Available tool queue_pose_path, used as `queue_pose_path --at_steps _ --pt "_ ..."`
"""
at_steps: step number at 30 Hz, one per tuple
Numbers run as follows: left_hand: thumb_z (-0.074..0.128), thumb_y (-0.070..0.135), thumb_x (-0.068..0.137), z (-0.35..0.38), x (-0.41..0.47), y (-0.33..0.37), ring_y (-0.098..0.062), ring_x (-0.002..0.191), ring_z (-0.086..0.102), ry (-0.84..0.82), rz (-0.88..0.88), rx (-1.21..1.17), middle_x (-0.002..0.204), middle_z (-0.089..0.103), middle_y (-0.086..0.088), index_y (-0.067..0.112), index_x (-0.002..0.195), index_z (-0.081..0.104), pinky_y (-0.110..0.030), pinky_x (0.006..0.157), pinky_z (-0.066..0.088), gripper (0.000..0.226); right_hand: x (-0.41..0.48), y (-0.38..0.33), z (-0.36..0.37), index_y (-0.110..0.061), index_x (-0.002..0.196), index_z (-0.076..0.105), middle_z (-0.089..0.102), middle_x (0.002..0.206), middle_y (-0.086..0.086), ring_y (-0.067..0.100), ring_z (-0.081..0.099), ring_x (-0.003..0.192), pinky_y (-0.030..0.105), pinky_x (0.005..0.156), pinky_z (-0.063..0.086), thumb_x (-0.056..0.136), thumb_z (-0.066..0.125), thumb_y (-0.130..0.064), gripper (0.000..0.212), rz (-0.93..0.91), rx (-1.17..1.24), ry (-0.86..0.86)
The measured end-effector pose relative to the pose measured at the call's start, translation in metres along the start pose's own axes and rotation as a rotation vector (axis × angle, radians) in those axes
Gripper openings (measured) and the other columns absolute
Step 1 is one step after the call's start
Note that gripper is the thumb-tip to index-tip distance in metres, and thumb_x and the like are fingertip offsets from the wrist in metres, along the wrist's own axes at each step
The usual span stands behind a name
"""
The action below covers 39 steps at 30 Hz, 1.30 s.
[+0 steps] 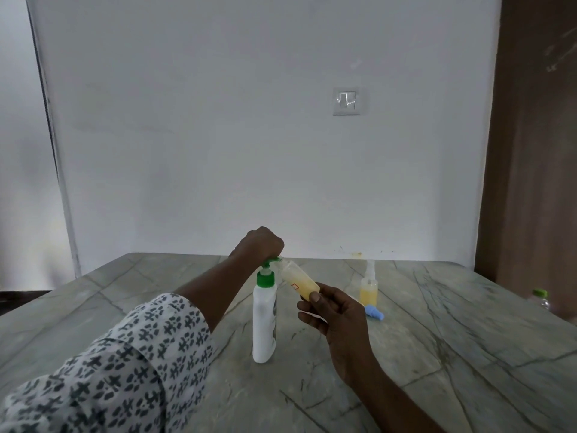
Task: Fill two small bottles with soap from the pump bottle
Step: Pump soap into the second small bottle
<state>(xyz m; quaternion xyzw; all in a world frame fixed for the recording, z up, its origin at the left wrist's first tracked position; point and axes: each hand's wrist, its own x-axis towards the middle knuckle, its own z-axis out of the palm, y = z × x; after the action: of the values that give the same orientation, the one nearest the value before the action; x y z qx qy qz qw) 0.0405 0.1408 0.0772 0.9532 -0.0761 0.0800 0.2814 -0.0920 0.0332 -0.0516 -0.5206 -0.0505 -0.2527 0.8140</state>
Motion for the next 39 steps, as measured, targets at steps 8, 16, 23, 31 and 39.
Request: queue_pose_path --at_steps 8,16,23,31,39 --pt "0.043 0.01 0.083 0.008 0.001 -0.007 -0.03 0.087 0.059 0.025 0.002 -0.007 0.103 0.061 -0.013 0.005 0.079 0.055 -0.034 0.077 0.047 0.014 -0.001 0.0 -0.003 -0.006 0.112 0.065 0.076 0.093 0.015 0.032 0.074 0.086 0.031 0.069 0.061 0.092 0.06 -0.003 0.021 0.004 -0.017 0.021" --pt "0.045 0.012 0.078 0.011 0.003 -0.008 -0.027 0.082 0.057 0.024 -0.009 -0.014 0.086 0.054 -0.009 0.012 0.071 0.047 -0.034 0.083 0.048 0.007 -0.001 0.001 -0.003 -0.006 0.112 0.065 0.075 0.095 0.017 0.03 0.074 0.085 0.03 0.069 0.06 0.092 0.06 -0.003 0.021 0.008 -0.021 0.021" --pt "0.043 0.018 0.07 0.0 0.001 -0.002 -0.027 0.084 0.062 0.015 0.04 0.065 0.085 0.061 -0.009 0.012 0.073 0.05 -0.041 0.088 0.05 0.01 0.001 0.001 0.001 -0.01 0.108 0.066 0.076 0.094 0.014 0.031 0.074 0.087 0.035 0.073 0.061 0.092 0.061 -0.004 0.019 0.004 -0.016 0.012" --pt "0.043 0.015 0.093 0.001 0.008 -0.004 -0.035 0.101 0.065 0.042 0.05 -0.07 0.096 0.06 -0.013 0.0 0.108 0.062 -0.045 0.09 0.054 0.029 0.002 0.001 0.001 -0.01 0.109 0.066 0.076 0.095 0.014 0.031 0.074 0.087 0.034 0.072 0.061 0.092 0.06 -0.004 0.019 0.005 -0.021 0.016" --pt "0.043 0.01 0.083 0.012 0.007 -0.012 -0.025 0.077 0.055 0.018 0.024 0.005 0.089 0.055 -0.011 0.01 0.069 0.047 -0.032 0.074 0.048 0.015 -0.001 0.002 -0.003 -0.009 0.11 0.066 0.075 0.096 0.017 0.03 0.074 0.087 0.032 0.072 0.061 0.092 0.06 -0.003 0.019 0.015 -0.033 0.016"
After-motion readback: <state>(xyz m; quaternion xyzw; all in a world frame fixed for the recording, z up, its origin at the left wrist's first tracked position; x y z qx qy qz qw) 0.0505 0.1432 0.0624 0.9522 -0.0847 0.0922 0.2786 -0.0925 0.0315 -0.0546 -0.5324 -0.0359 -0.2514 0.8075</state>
